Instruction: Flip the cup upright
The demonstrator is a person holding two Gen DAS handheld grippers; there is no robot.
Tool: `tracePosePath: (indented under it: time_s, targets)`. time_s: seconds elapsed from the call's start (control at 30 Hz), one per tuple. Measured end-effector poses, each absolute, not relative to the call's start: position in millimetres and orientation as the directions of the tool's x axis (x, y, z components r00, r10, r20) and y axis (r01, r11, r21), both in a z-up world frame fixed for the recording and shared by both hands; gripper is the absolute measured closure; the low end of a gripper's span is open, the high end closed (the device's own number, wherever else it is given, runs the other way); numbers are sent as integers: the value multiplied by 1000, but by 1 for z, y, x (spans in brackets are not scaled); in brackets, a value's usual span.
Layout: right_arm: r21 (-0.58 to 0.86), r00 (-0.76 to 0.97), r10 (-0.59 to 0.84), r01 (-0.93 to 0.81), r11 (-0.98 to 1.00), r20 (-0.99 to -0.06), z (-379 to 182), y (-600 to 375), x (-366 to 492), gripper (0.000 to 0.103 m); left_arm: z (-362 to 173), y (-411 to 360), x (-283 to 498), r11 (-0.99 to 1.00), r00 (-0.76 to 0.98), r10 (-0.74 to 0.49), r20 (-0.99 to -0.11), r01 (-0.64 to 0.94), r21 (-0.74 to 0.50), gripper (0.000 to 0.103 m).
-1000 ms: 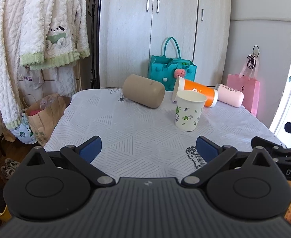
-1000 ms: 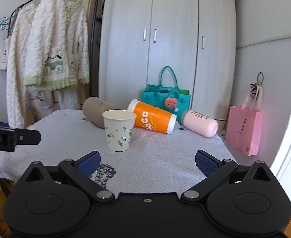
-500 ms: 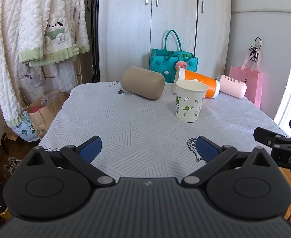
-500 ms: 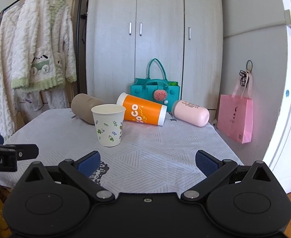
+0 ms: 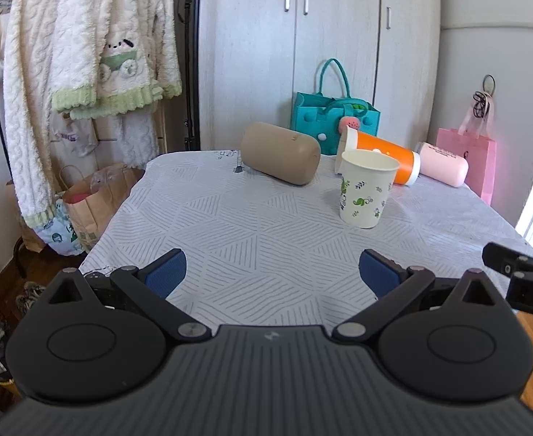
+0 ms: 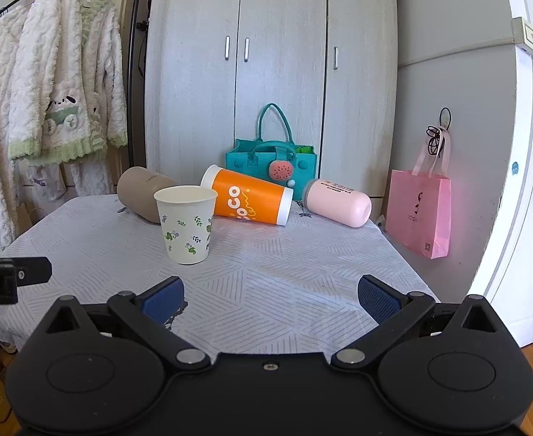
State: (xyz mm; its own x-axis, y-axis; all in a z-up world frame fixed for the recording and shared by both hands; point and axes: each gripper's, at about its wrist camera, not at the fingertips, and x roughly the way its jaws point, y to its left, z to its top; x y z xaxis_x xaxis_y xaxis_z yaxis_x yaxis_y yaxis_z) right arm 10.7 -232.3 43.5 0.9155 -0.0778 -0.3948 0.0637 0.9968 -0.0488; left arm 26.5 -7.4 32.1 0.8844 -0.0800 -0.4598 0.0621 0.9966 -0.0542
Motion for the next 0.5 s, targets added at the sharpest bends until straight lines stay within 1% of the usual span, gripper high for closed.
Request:
tracePosePath:
  time_s: [0.17,0.37,0.5]
  targets:
    - [-55,914,-82,65,996,-396,43,-231,10,0,31,-5,28,998,885,-45,-464,19,-60,0]
    - [-56,911,-90,73,996,-402,41,-231,12,0,29,-3,29,998,882,-46,-469,18,-64,0]
    - [-63,907,-104,86,994,-407,40,-231,12,0,28,-7,28,999,885,-28,-466,15,-31,0]
